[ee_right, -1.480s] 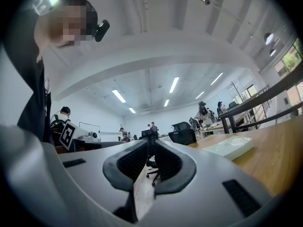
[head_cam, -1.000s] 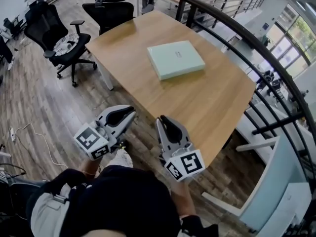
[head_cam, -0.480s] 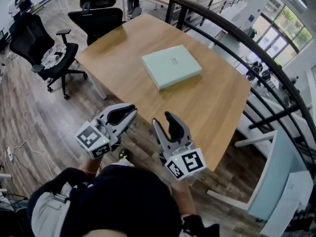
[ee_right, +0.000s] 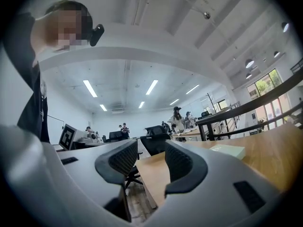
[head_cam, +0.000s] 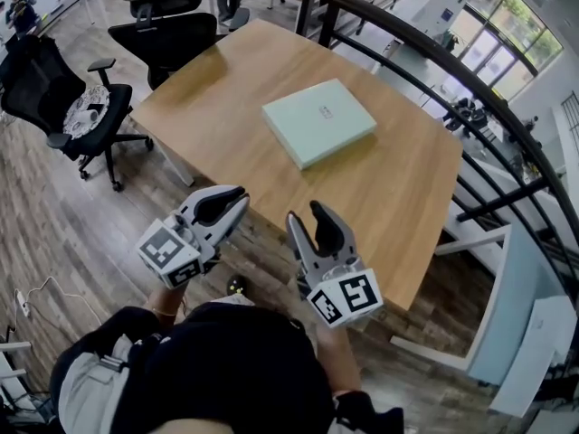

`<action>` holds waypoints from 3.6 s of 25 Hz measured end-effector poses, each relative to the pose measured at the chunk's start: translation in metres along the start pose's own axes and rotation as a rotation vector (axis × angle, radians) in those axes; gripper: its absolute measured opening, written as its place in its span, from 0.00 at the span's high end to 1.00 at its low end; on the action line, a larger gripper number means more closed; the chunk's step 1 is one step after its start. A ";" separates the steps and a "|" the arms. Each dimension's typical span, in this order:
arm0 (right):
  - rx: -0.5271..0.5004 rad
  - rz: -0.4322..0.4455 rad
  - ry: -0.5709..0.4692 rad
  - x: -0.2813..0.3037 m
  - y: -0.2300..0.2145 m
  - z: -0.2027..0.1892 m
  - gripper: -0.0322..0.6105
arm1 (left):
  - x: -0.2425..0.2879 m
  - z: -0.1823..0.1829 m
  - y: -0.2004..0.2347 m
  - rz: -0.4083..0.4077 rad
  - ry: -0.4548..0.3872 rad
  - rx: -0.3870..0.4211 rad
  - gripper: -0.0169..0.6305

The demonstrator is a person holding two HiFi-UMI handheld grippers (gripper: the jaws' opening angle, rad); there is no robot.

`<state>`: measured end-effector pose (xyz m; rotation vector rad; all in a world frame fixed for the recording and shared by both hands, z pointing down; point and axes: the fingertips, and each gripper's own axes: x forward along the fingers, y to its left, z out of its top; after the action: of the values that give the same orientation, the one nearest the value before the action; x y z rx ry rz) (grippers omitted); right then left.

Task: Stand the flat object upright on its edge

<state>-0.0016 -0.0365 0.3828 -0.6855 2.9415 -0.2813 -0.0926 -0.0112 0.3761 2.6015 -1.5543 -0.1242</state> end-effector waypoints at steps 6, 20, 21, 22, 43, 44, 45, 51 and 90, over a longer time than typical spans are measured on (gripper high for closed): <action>0.005 -0.039 0.003 0.034 0.012 -0.013 0.68 | -0.015 0.003 0.035 -0.045 -0.010 -0.009 0.92; -0.017 -0.128 -0.029 0.060 0.002 -0.008 0.87 | -0.007 -0.009 0.087 -0.093 0.037 -0.025 0.92; -0.019 -0.135 -0.030 0.061 -0.002 -0.007 0.87 | -0.002 -0.008 0.089 -0.099 0.033 -0.024 0.92; -0.020 -0.143 -0.031 0.063 -0.008 -0.007 0.87 | 0.002 -0.007 0.091 -0.104 0.028 -0.022 0.92; -0.009 -0.200 -0.045 0.134 -0.136 0.013 0.87 | 0.125 0.007 0.165 -0.142 0.096 0.021 0.80; -0.005 -0.206 -0.045 0.135 -0.144 0.013 0.87 | 0.133 0.004 0.168 -0.147 0.108 0.016 0.79; 0.000 -0.212 -0.045 0.136 -0.152 0.011 0.87 | 0.141 0.001 0.171 -0.152 0.117 0.012 0.78; 0.015 -0.237 -0.040 0.139 -0.189 0.010 0.87 | 0.187 -0.002 0.183 -0.178 0.142 0.007 0.75; 0.172 -0.663 0.019 0.161 -0.352 -0.031 0.78 | 0.368 -0.048 0.309 -0.347 0.360 0.073 0.69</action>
<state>0.0007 -0.4138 0.4750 -1.6081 2.5615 -0.5812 -0.1821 -0.4781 0.4599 2.7291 -1.0022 0.3598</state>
